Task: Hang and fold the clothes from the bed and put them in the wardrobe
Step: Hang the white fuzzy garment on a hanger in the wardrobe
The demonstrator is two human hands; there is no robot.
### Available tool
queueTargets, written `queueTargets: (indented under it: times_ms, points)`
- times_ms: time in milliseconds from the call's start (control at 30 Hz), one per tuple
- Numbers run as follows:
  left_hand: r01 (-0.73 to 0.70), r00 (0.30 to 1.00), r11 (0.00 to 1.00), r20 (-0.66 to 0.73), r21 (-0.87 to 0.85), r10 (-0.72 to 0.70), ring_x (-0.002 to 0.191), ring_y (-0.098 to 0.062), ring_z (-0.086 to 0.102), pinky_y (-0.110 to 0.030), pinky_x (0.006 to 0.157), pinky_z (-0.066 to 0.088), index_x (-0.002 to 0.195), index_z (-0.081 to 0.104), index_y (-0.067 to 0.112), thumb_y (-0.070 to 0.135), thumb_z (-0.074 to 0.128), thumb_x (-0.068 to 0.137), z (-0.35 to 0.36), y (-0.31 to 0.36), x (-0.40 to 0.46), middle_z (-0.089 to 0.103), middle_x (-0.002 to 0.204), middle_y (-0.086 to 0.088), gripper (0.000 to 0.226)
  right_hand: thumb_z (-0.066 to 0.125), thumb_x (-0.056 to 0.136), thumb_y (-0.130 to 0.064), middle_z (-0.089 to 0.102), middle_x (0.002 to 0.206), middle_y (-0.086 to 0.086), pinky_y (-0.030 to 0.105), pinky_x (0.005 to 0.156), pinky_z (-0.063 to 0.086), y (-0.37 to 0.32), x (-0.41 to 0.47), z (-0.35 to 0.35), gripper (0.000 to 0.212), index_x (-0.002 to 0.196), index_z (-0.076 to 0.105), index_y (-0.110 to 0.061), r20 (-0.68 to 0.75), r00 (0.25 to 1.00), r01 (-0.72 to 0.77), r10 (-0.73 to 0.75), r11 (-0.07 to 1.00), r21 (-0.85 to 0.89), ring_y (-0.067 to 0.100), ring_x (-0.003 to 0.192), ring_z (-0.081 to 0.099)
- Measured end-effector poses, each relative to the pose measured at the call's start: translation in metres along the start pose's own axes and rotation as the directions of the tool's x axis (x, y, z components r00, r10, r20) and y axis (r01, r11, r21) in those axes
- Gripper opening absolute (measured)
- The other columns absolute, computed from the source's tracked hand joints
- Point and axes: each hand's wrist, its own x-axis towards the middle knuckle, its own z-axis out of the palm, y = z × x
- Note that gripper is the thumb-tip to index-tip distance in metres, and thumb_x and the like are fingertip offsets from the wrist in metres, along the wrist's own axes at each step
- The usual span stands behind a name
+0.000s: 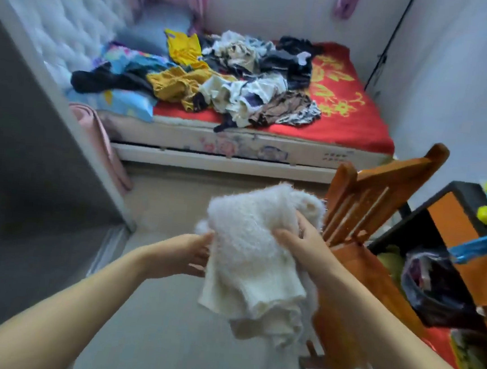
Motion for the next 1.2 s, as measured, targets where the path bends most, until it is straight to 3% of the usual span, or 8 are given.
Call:
queueTargets:
  times_ms: [200, 367, 533, 733, 933, 1067, 1133, 1200]
  points:
    - [-0.368, 0.778, 0.676, -0.61, -0.639, -0.153, 0.061, -0.024, 0.056, -0.03, 0.056, 0.053, 0.078, 0.055, 0.008, 0.063, 0.037, 0.092, -0.117, -0.044, -0.124, 0.056, 0.071, -0.011, 0.059, 0.066, 0.08, -0.025, 0.071, 0.101, -0.002, 0.028, 0.071, 0.056, -0.082, 0.018, 0.115, 0.039, 0.118, 0.059, -0.033, 0.293, 0.938, 0.212, -0.185, 0.975, -0.062, 0.016, 0.089, 0.069]
    - [-0.636, 0.647, 0.638, -0.751, -0.435, 0.133, 0.072, -0.02, 0.071, -0.026, 0.06, 0.058, 0.082, 0.078, 0.014, 0.047, 0.03, 0.1, -0.15, -0.023, -0.167, 0.07, 0.088, -0.014, 0.061, 0.07, 0.081, -0.013, 0.071, 0.106, 0.001, 0.026, 0.074, 0.054, -0.1, 0.034, 0.149, 0.042, 0.121, 0.059, -0.014, 0.635, 0.773, 0.147, 0.01, 0.97, -0.195, 0.013, 0.094, 0.067]
    - [-0.72, 0.576, 0.608, -0.778, -0.336, 0.252, 0.074, -0.018, 0.071, -0.028, 0.073, 0.058, 0.09, 0.07, 0.008, 0.033, 0.043, 0.1, -0.174, 0.023, -0.194, 0.073, 0.081, -0.009, 0.038, 0.062, 0.089, -0.003, 0.062, 0.119, 0.017, 0.033, 0.094, 0.047, -0.057, 0.076, 0.155, 0.028, 0.116, 0.059, -0.007, 0.546, 0.777, 0.255, 0.314, 0.636, -0.728, 0.025, 0.109, 0.06]
    - [-0.436, 0.746, 0.884, -0.483, 0.167, 0.459, 0.069, 0.005, 0.066, -0.011, 0.062, 0.049, 0.09, 0.071, 0.014, 0.001, 0.066, 0.081, -0.165, 0.06, -0.223, 0.072, 0.074, 0.013, 0.016, 0.057, 0.083, -0.051, 0.064, 0.126, 0.008, 0.03, 0.08, 0.053, -0.138, 0.154, 0.234, 0.046, 0.122, 0.06, -0.025, 0.44, 0.894, -0.077, 0.086, 0.996, -0.038, 0.015, 0.107, 0.064]
    - [0.189, 0.755, 0.401, -0.394, 0.897, 0.524, 0.081, -0.014, 0.052, -0.017, 0.064, 0.029, 0.077, 0.052, 0.015, 0.018, 0.062, 0.08, -0.168, 0.076, -0.206, 0.063, 0.09, -0.006, 0.01, 0.066, 0.089, -0.03, 0.063, 0.089, 0.012, 0.036, 0.075, 0.049, -0.196, 0.205, 0.344, 0.041, 0.114, 0.064, 0.002, 0.651, 0.748, 0.155, 0.129, 0.92, -0.361, 0.025, 0.078, 0.059]
    - [0.216, 0.735, 0.521, -0.488, 0.826, 0.47, 0.099, -0.022, 0.058, -0.023, 0.076, 0.038, 0.098, 0.061, 0.008, 0.024, 0.06, 0.088, -0.203, 0.089, -0.216, 0.062, 0.108, -0.008, 0.019, 0.054, 0.088, -0.01, 0.056, 0.085, 0.017, 0.035, 0.067, 0.039, -0.237, 0.24, 0.373, 0.016, 0.088, 0.07, -0.013, 0.661, 0.738, 0.286, -0.137, 0.95, -0.123, 0.028, 0.076, 0.05]
    - [0.112, 0.607, 0.68, -0.592, 0.725, 0.53, 0.097, -0.011, 0.06, -0.027, 0.087, 0.045, 0.102, 0.068, 0.012, 0.024, 0.062, 0.09, -0.229, 0.098, -0.244, 0.068, 0.106, -0.002, 0.019, 0.05, 0.072, -0.014, 0.056, 0.074, 0.013, 0.027, 0.055, 0.04, -0.265, 0.254, 0.377, 0.019, 0.073, 0.068, -0.018, 0.71, 0.664, 0.314, -0.236, 0.949, 0.022, 0.025, 0.065, 0.051]
    - [-0.081, 0.253, 0.77, -0.734, 0.633, 0.63, 0.09, -0.009, 0.06, -0.037, 0.089, 0.047, 0.093, 0.071, 0.016, 0.012, 0.06, 0.092, -0.256, 0.108, -0.271, 0.07, 0.096, -0.006, 0.013, 0.044, 0.062, -0.011, 0.057, 0.061, 0.006, 0.019, 0.045, 0.042, -0.284, 0.263, 0.382, 0.024, 0.064, 0.067, -0.019, 0.806, 0.532, 0.303, -0.259, 0.947, 0.104, 0.017, 0.052, 0.053]
